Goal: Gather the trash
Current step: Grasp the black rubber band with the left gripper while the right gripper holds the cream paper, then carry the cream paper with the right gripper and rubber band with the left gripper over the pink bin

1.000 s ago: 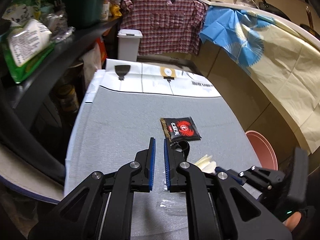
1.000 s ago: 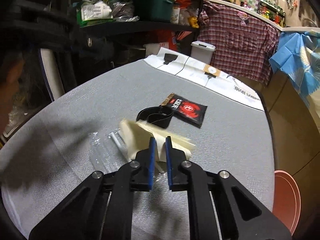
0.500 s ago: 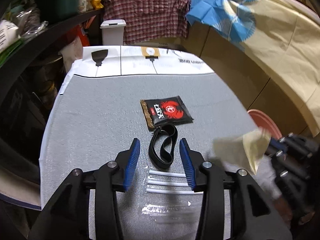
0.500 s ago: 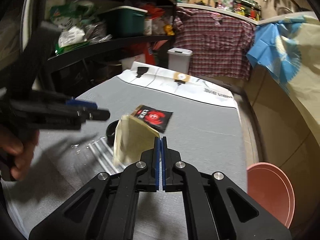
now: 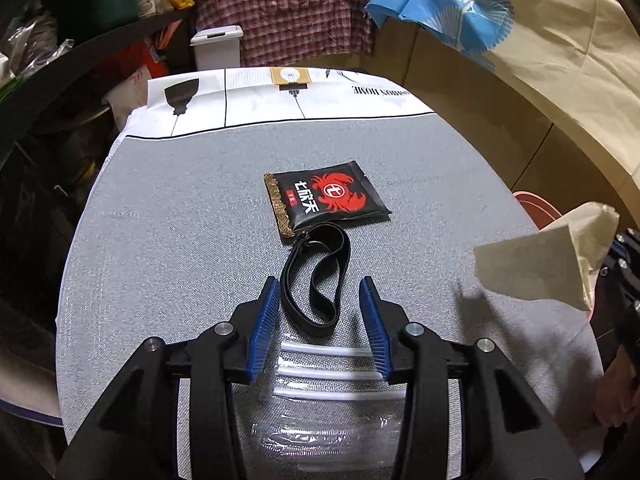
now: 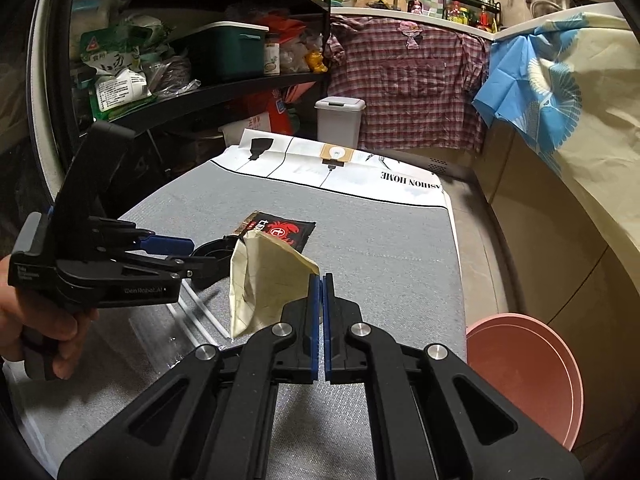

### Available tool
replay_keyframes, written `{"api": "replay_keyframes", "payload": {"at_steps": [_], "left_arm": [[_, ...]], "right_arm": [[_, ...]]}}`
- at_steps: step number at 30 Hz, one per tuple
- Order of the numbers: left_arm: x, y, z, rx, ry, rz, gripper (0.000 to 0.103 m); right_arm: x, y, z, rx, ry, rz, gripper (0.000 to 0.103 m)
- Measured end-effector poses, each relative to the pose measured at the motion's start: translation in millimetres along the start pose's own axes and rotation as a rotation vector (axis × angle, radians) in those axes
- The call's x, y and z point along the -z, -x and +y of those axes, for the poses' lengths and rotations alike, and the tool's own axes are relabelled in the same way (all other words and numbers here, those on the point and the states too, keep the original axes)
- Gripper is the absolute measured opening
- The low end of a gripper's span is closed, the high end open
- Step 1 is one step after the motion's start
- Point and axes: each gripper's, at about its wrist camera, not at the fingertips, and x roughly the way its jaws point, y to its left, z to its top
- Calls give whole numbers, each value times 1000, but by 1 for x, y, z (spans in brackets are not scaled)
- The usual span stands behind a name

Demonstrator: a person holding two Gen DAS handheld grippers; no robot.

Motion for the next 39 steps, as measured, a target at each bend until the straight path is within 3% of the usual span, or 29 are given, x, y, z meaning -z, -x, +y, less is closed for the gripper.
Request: {"api": "replay_keyframes", "payload": {"at_steps": [5, 9, 22, 39], "left_arm": [[1, -4, 0, -11, -3, 15, 14], [-1, 4, -5, -25, -28, -4, 7], [-6, 49, -6, 4, 26, -104, 6], [20, 97, -41, 46, 89, -186, 6]], "right_arm": [[1, 1, -4, 1, -19, 6, 1], [1, 1, -8, 4, -35, 7, 1], [-2, 20, -19, 18, -91, -17, 1], [-12, 76, -36, 58, -105, -86, 1]]}}
